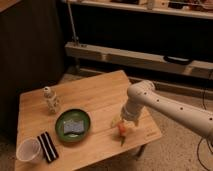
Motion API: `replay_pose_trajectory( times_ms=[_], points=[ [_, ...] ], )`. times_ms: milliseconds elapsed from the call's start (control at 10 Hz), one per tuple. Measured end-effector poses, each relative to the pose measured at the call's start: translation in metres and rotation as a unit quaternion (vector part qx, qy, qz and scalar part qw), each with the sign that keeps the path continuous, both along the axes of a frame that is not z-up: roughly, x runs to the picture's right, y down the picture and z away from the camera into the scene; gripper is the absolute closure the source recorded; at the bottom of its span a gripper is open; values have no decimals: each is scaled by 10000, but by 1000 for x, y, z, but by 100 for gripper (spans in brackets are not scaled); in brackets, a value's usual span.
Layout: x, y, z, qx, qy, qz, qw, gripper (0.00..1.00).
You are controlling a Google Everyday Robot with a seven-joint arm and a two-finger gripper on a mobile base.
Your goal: Pick up the ceramic cup
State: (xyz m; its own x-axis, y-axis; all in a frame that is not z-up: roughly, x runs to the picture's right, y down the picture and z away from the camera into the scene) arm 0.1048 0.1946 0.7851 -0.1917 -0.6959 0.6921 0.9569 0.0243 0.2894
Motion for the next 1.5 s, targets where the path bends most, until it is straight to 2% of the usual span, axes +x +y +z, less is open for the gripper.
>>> replay_pose_trajectory(
  times_ms=[1300,1500],
  points=[
    [-1,0,0,-1,-7,-4,10000,20],
    [-12,-3,-11,125,-120,-63,9998,20]
  ],
)
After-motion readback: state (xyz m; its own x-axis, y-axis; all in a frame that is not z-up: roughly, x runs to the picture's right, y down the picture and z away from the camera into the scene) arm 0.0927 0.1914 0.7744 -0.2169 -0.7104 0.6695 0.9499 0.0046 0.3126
